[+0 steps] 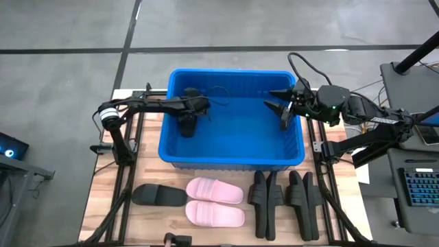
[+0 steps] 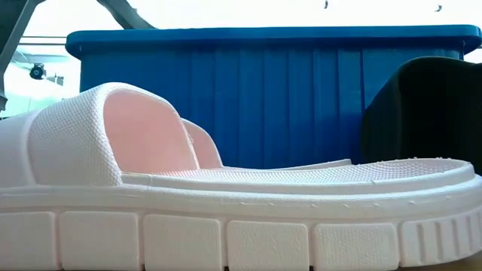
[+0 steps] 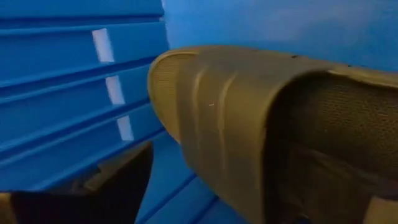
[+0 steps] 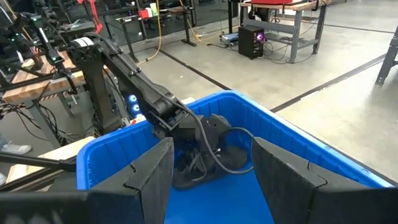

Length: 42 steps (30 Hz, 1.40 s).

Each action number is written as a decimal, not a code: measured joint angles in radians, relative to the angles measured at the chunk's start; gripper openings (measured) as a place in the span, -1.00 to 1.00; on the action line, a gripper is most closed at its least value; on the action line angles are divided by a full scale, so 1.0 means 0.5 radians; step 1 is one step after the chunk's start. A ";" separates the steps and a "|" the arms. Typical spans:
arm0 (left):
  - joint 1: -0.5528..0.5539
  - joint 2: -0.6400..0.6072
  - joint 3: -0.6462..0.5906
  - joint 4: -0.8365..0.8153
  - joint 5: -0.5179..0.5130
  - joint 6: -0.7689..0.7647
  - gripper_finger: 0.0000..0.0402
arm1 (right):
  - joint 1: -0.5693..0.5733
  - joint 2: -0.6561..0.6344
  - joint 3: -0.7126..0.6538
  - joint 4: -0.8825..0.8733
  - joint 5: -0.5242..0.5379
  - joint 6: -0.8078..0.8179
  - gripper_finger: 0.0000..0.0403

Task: Pick and place slides into bin
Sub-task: Put the black slipper into the blue container

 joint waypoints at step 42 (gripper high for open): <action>-1.198 -1.178 0.445 -0.645 1.214 -3.768 0.91 | -0.005 -0.001 0.000 0.002 0.074 -0.621 0.02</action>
